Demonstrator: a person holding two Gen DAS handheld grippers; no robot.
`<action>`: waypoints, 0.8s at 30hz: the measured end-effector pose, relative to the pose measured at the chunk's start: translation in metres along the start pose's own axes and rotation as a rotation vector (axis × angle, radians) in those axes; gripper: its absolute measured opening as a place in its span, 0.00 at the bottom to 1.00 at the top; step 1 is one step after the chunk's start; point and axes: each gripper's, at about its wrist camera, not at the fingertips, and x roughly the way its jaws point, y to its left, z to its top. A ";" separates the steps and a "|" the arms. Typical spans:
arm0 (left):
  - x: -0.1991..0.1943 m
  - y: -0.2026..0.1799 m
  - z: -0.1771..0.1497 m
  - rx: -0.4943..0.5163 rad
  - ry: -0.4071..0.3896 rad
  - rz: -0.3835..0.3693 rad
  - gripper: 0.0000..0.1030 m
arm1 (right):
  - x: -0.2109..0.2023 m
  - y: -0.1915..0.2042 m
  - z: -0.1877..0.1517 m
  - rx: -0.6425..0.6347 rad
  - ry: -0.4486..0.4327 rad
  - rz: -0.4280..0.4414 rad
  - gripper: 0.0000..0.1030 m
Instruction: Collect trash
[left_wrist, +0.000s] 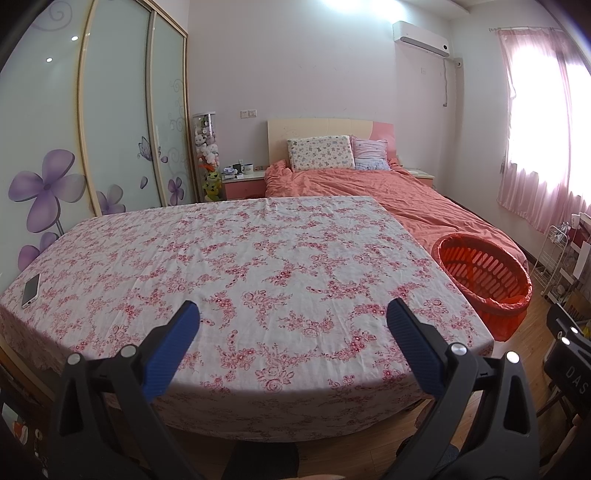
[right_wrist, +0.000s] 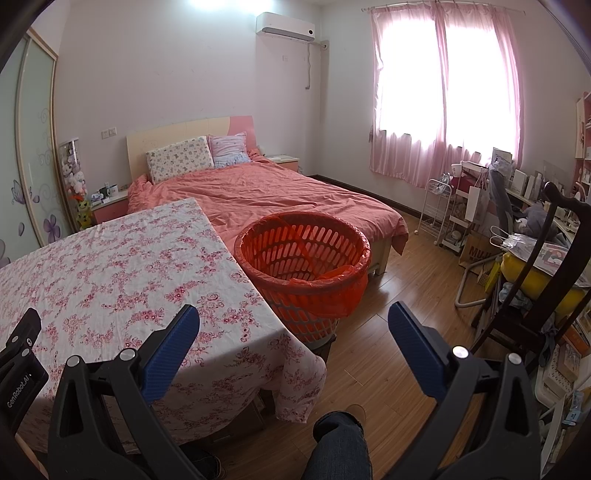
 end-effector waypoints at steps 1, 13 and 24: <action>0.000 0.000 0.000 0.000 0.001 -0.001 0.96 | 0.000 0.000 0.000 0.000 0.000 0.000 0.98; 0.000 -0.001 -0.001 0.001 -0.002 -0.001 0.96 | 0.001 0.000 -0.003 -0.003 0.000 0.002 0.98; 0.000 -0.002 -0.001 0.000 -0.003 0.000 0.96 | 0.001 -0.001 -0.003 -0.003 0.002 0.002 0.98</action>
